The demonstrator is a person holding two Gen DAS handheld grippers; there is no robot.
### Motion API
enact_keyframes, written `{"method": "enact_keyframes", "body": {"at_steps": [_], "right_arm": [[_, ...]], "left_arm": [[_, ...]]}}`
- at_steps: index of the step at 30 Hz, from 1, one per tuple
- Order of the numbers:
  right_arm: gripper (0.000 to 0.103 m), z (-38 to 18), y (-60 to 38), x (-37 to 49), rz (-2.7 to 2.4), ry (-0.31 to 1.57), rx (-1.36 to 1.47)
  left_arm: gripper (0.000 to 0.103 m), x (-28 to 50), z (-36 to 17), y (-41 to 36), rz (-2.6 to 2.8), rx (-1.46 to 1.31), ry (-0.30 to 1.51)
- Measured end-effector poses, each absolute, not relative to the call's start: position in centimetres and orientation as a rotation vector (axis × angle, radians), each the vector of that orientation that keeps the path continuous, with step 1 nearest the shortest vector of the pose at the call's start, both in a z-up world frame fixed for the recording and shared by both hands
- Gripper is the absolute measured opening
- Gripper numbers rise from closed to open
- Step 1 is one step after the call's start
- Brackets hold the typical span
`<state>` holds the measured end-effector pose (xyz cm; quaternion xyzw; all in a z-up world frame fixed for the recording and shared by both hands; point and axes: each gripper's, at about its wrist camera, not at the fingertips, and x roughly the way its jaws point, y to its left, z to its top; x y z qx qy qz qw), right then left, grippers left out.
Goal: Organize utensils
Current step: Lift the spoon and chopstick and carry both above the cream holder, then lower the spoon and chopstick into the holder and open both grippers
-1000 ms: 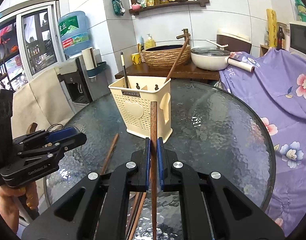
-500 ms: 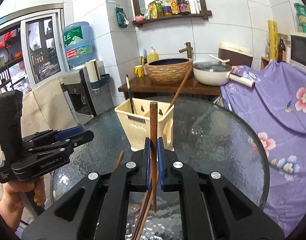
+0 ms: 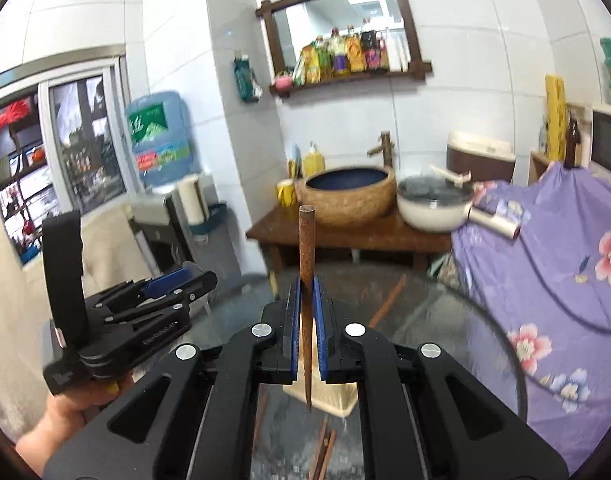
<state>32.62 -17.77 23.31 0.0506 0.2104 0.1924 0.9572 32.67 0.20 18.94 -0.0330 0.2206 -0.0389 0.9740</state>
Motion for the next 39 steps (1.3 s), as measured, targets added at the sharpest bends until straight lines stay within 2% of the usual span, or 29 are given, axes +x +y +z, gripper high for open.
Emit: {"method": "enact_keyframes", "body": {"at_steps": [6, 14, 23, 39], "right_arm": [[0.007, 26.1, -17.2, 35.1, 0.323, 0.358, 0.118], [0.007, 20.0, -16.4, 37.6, 0.273, 0.417, 0.119], [0.008, 14.1, -17.1, 38.6, 0.264, 0.486, 0.143], [0.008, 11.9, -17.6, 38.9, 0.25, 0.512, 0.147]], "left_arm": [[0.035, 36.4, 20.2, 0.4, 0.016, -0.084, 0.401], [0.035, 38.9, 14.1, -0.1, 0.096, -0.096, 0.426], [0.035, 38.5, 10.0, -1.2, 0.083, -0.071, 0.459], [0.035, 38.5, 5.9, -2.8, 0.044, 0.004, 0.529]]}}
